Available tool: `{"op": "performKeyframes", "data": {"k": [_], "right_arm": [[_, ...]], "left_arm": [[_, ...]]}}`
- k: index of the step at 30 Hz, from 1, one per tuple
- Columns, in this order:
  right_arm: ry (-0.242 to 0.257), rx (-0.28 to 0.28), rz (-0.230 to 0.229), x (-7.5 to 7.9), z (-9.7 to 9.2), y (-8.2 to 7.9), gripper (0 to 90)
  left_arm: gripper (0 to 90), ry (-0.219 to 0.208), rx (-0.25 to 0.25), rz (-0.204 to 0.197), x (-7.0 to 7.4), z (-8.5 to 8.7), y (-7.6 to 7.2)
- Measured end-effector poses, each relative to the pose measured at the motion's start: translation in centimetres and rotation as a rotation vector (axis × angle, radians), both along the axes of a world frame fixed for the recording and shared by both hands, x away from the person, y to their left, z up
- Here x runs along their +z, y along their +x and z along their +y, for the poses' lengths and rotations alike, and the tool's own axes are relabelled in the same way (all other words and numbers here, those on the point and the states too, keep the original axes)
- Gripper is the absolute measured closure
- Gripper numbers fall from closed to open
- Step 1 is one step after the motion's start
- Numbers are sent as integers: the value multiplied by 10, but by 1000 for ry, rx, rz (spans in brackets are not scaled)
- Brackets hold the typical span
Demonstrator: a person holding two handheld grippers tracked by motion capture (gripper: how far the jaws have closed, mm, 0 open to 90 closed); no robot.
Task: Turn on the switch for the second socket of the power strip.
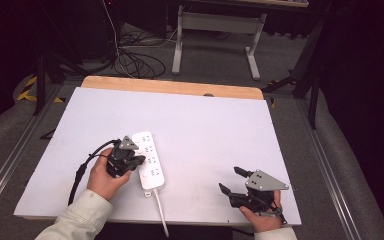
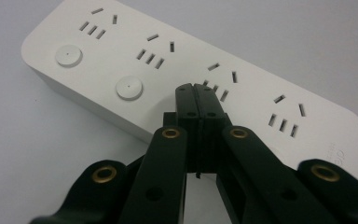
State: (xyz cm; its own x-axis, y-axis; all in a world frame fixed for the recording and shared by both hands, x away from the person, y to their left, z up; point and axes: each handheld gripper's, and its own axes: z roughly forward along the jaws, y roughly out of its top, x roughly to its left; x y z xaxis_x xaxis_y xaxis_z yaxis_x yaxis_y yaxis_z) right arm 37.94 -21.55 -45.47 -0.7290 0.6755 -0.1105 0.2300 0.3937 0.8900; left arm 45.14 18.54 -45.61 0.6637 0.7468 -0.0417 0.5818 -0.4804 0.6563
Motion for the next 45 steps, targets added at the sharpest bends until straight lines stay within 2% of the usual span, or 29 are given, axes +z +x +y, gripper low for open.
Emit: {"op": "performKeyframes", "data": {"k": [5, 12, 19, 24, 27, 32, 33, 34, 37, 38, 39, 41, 44, 45], "right_arm": [[-3, -3, 7, 0, 1, 0, 276], [-4, -4, 7, 0, 1, 0, 277], [-5, -4, 9, -1, 1, 0, 276], [-8, -4, 9, -1, 1, 0, 277], [-8, -3, 9, -1, 1, 0, 277], [-10, -2, 6, -1, 1, 0, 277], [-9, -3, 6, -1, 1, 0, 277], [-8, -2, 6, -1, 1, 1, 277], [-7, -1, 6, -1, 0, 1, 277], [-7, 0, 5, -1, 0, 1, 277], [-5, -2, 9, -1, 0, 1, 277], [-6, -2, 9, -1, 0, 1, 277], [-7, -1, 9, -1, 0, 1, 277], [-9, 2, 4, -1, 0, 1, 277]], "left_arm": [[900, 0, -7, 12, 0, 0, 1], [900, 26, -13, -1, 1, -3, 0], [900, 21, -13, 10, 1, -3, 1], [900, 51, -17, 10, 3, -6, 2], [900, 55, -16, 7, 3, -6, 1], [900, 37, -15, 14, 3, -5, 2], [900, 37, -10, 4, 3, -4, 1], [900, 33, -3, 14, 4, -4, 0], [900, 17, 13, 1, 6, -1, -2], [900, -19, 11, -2, 7, 2, -4], [900, -34, 12, -10, 9, 4, -5], [900, -36, 10, -21, 11, 6, -5], [899, -63, 8, -34, 15, 7, -9], [900, -57, 2, -44, 16, 7, -9]]}}
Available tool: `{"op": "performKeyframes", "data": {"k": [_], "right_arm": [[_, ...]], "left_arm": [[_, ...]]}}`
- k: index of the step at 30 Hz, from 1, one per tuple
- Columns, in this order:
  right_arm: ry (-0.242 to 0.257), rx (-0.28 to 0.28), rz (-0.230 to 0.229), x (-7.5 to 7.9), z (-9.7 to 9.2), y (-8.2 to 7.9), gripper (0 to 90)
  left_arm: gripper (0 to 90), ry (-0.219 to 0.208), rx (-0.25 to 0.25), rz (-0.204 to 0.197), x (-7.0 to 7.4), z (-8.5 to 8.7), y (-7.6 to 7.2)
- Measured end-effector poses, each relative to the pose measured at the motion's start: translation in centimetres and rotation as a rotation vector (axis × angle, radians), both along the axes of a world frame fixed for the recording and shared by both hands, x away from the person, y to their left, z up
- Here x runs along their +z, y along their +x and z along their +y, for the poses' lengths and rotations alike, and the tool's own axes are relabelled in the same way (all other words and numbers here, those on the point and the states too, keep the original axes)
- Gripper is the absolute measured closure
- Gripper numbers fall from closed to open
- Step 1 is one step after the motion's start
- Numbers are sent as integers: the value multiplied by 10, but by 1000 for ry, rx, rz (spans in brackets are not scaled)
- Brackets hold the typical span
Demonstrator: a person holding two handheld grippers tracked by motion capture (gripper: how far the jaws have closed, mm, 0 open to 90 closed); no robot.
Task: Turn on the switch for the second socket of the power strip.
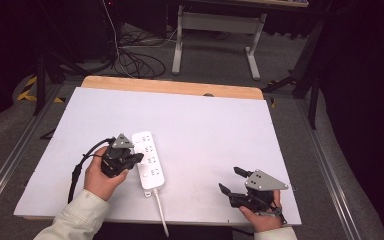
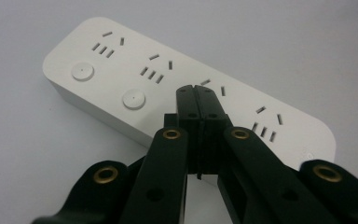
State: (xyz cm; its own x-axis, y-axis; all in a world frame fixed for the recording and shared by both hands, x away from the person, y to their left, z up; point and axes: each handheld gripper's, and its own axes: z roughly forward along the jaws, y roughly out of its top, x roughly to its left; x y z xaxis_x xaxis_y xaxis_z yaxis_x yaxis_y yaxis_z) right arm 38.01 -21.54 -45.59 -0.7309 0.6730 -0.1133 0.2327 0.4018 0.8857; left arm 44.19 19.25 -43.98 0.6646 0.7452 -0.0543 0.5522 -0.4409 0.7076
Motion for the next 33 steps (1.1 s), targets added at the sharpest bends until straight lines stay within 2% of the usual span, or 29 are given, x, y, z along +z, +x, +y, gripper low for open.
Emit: {"op": "performKeyframes", "data": {"k": [9, 14, 16, 19, 20, 24, 25, 26, 27, 29, 33], "right_arm": [[2, -4, 6, 0, 0, 0, 276], [4, -5, 6, 0, -1, 0, 277], [2, -5, 6, 0, -1, 0, 277], [2, -5, 7, 0, -1, 0, 277], [2, -6, 7, 0, -1, 0, 276], [1, -6, 9, -1, 0, 0, 277], [0, -7, 8, 0, 0, 0, 276], [1, -6, 9, -1, 0, 0, 277], [1, -6, 9, -1, 0, 0, 277], [1, -6, 9, -1, -1, 0, 277], [1, -6, 8, 0, -1, 0, 277]], "left_arm": [[898, -29, -9, -39, 13, 3, -6], [898, -47, -6, -41, 18, 5, -9], [897, -42, -14, -54, 21, 5, -10], [896, -70, -25, -47, 23, 5, -11], [862, -75, -27, -50, 24, 5, -11], [852, -86, -25, -57, 24, 6, -12], [840, -85, -32, -65, 25, 7, -12], [820, -92, -30, -90, 26, 7, -14], [802, -92, -30, -90, 26, 7, -14], [770, -108, -37, -130, 28, 8, -17], [687, -124, -55, -157, 34, 9, -22]]}}
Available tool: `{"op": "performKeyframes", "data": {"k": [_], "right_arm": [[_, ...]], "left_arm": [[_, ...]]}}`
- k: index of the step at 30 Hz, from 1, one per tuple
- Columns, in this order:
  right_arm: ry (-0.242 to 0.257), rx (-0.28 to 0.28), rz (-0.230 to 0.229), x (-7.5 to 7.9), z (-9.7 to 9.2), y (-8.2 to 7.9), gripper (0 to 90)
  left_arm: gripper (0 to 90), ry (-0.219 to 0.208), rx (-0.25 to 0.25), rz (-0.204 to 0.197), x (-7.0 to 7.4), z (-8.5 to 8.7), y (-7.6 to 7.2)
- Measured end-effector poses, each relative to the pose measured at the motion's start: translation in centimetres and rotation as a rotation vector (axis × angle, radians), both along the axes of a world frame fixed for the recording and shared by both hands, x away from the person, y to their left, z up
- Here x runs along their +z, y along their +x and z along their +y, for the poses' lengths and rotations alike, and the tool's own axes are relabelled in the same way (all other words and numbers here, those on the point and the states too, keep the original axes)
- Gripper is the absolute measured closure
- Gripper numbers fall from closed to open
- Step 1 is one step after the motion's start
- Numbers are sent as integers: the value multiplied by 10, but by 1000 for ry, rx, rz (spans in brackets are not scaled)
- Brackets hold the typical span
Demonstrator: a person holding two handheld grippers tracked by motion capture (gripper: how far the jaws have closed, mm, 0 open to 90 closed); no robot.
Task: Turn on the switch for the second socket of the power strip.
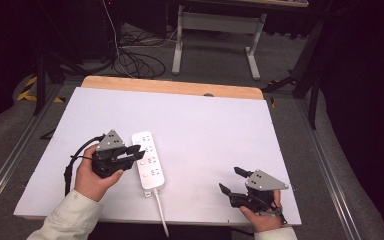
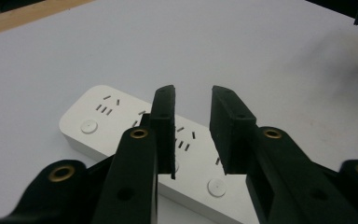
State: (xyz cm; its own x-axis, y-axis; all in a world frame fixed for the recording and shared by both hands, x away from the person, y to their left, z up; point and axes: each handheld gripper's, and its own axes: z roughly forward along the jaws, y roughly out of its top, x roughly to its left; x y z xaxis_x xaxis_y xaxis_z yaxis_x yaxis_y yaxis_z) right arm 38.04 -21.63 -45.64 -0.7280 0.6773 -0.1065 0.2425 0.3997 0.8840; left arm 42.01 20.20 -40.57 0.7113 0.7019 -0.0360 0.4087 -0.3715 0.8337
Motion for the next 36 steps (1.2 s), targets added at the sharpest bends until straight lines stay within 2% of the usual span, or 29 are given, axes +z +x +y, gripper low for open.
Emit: {"op": "performKeyframes", "data": {"k": [3, 4, 5, 6, 9, 10, 11, 14, 17, 22, 28, 32, 36], "right_arm": [[0, 2, 0, 0, 0, 0, 277], [0, 2, 0, 0, 0, 0, 277], [-1, 3, -1, 0, 0, 0, 277], [0, 2, -2, 0, 0, 0, 276], [-1, 2, -2, 0, 0, 0, 277], [-1, 2, -2, 0, 0, 0, 277], [2, 4, -2, 0, 0, -1, 276], [1, 4, -2, 0, 0, -1, 277], [3, 4, -3, 0, 0, -1, 277], [2, 7, -8, 1, 0, 0, 277], [1, 8, -10, 1, 0, 0, 277], [1, 7, -8, 1, 0, -1, 277], [0, 8, -11, 1, 0, -1, 276]], "left_arm": [[578, -4, -5, -15, 4, 1, -3], [578, 0, -8, -26, 6, 2, -4], [510, -14, -14, -25, 8, 3, -6], [479, -10, -19, -35, 10, 4, -7], [393, -32, -18, -46, 14, 7, -11], [393, -48, -17, -45, 15, 9, -12], [346, -61, -16, -46, 15, 11, -13], [321, -72, -32, -56, 17, 16, -16], [268, -65, -40, -79, 17, 21, -19], [197, -58, -30, -120, 15, 32, -26], [135, -86, -43, -159, 8, 51, -35], [111, -129, -53, -171, 1, 66, -39], [101, -150, -4, -174, -7, 81, -45]]}}
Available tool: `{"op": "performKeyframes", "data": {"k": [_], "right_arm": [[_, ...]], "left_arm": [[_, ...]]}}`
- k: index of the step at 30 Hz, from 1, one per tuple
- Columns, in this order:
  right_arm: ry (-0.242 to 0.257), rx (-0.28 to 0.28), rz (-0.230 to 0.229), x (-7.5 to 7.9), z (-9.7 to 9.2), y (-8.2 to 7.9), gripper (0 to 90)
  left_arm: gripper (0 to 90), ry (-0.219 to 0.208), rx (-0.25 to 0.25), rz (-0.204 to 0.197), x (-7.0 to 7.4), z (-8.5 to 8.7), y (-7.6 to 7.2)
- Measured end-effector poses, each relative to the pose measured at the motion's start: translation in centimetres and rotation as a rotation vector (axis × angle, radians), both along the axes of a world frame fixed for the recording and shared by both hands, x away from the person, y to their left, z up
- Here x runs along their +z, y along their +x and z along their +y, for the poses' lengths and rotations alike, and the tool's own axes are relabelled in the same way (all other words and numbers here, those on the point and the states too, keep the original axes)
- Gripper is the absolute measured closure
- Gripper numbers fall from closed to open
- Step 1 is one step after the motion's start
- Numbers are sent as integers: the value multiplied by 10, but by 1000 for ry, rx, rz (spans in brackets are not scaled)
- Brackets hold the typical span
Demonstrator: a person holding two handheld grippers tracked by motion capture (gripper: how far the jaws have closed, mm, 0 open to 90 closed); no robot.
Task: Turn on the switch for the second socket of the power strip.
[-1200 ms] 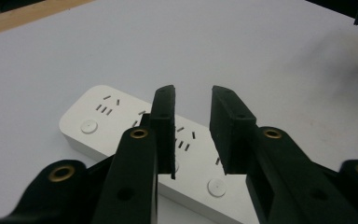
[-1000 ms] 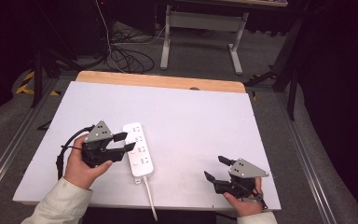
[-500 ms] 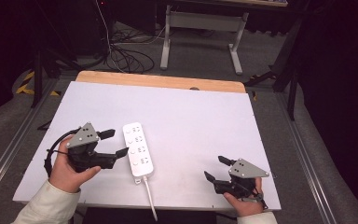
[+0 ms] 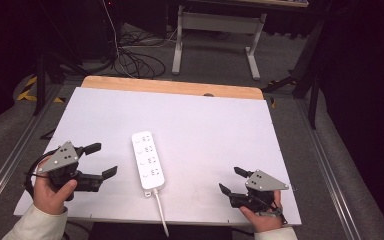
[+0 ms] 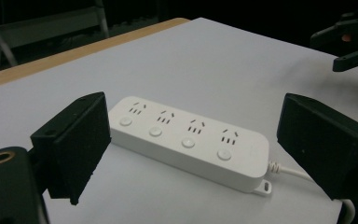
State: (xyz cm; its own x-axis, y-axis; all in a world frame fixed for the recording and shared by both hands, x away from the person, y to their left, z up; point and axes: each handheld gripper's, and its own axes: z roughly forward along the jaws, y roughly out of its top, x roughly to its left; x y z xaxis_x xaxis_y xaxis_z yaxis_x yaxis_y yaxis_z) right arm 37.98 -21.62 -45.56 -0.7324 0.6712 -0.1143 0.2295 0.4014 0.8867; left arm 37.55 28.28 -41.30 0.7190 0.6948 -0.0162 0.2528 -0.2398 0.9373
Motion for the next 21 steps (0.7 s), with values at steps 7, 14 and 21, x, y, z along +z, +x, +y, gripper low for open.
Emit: {"op": "performKeyframes", "data": {"k": [7, 14, 21], "right_arm": [[1, -1, 3, 0, 0, 0, 276], [2, -2, 4, 0, 0, 0, 276], [3, -3, 3, 0, -1, 0, 276]], "left_arm": [[84, 25, 21, -18, -16, 19, -8], [75, 29, 25, -15, -31, 32, -12], [76, 18, 36, -14, -47, 45, -11]]}}
